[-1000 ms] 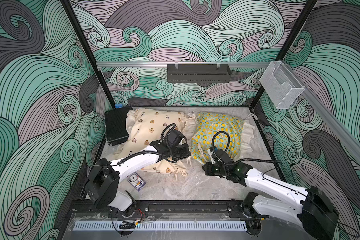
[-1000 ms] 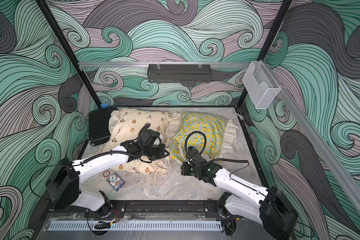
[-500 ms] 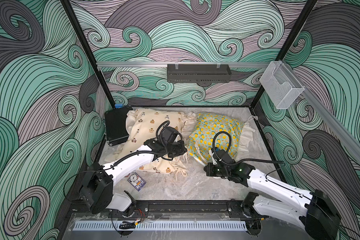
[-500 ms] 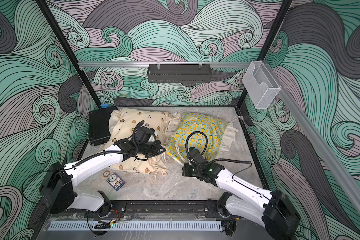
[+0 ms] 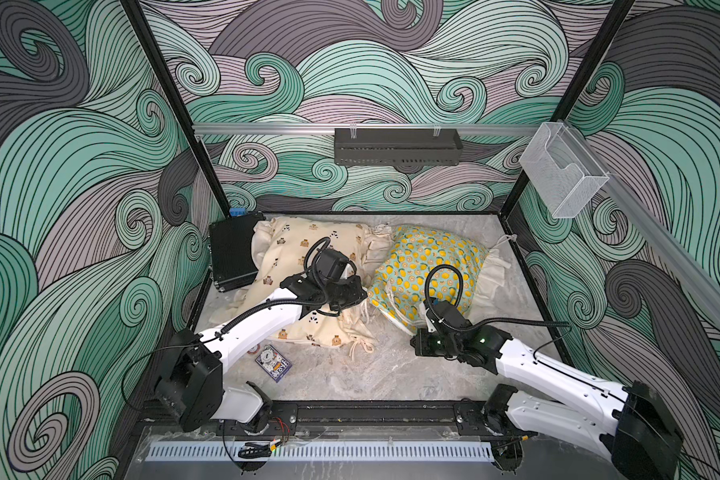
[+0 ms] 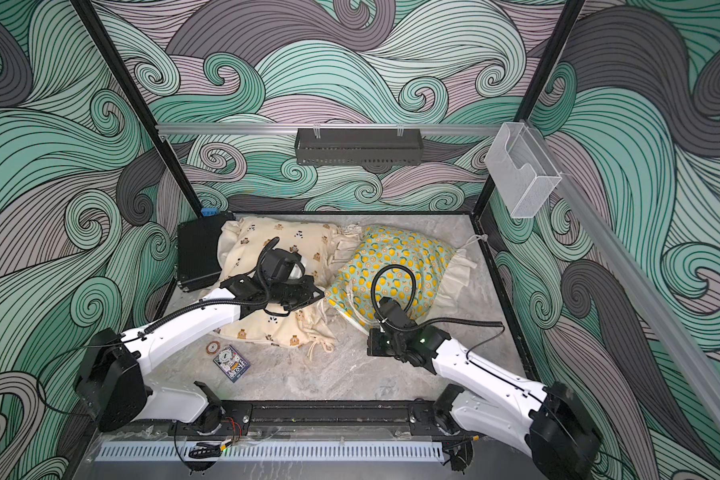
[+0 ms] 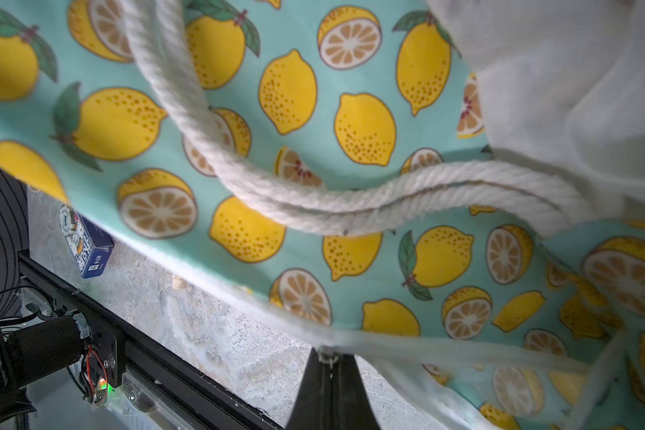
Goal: Zip up pillowcases
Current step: Zip the zipper on the pillowcase.
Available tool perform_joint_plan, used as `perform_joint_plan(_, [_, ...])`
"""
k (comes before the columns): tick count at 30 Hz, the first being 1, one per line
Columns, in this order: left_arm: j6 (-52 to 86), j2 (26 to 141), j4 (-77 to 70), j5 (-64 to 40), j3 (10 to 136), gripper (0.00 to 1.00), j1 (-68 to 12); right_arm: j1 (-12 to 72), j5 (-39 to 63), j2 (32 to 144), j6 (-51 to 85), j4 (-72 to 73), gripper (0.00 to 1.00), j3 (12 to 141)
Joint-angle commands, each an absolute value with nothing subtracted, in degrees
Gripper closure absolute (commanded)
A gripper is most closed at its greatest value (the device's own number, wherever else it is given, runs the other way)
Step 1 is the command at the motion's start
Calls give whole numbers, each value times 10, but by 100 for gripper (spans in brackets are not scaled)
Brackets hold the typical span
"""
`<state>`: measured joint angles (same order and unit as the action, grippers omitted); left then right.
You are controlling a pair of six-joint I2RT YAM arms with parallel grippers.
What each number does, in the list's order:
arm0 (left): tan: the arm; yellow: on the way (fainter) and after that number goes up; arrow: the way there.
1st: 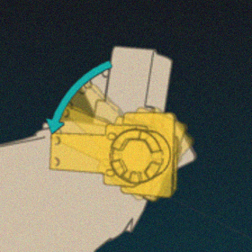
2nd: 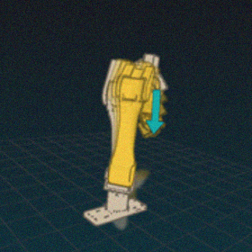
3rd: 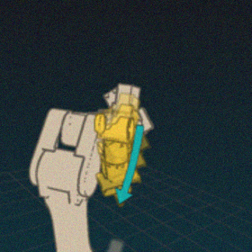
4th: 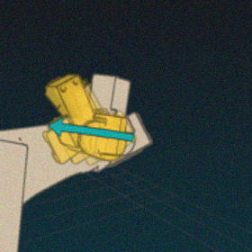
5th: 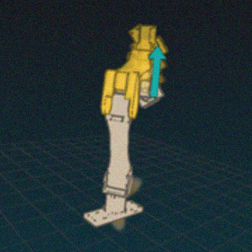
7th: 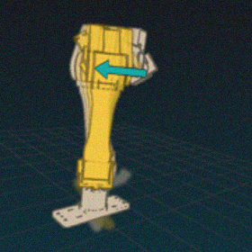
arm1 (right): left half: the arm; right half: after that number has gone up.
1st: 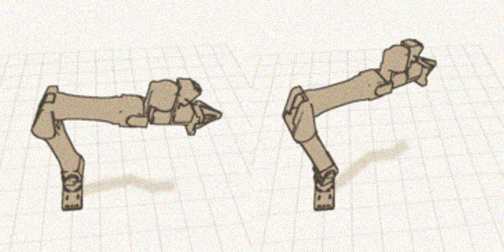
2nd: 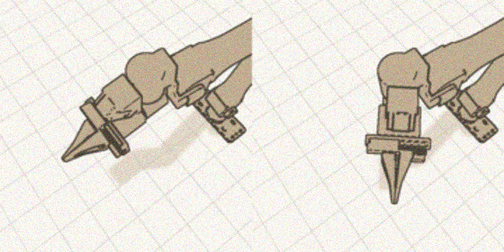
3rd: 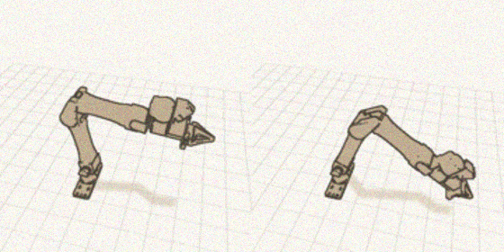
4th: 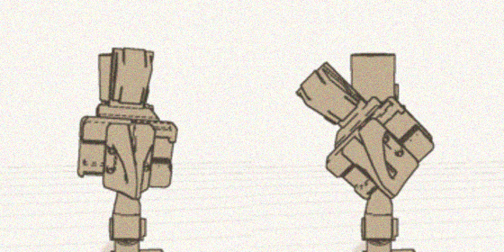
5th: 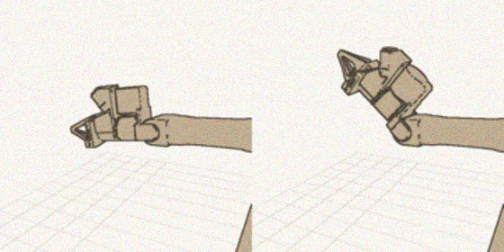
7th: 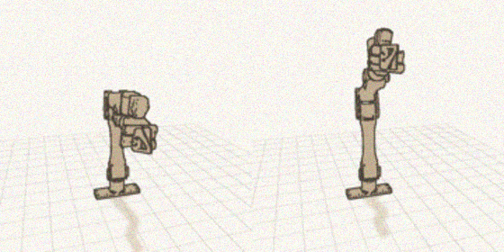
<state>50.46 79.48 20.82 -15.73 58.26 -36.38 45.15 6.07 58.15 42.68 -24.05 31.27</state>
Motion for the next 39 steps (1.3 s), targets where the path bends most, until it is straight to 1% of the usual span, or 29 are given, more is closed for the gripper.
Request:
perform_joint_plan(1, [495,778,218,-150,593,100,-348,454,58,568,434,-287,98,323])
perform_joint_plan(13, [489,780,218,-160,597,100,-321,454,52,539,435,-337,98,325])
perform_joint_plan(25, [484,795,218,-173,626,100,-286,453,18,502,441,-416,98,340])
perform_joint_plan(39, [468,780,224,-170,651,100,-242,451,11,482,443,-484,98,372])
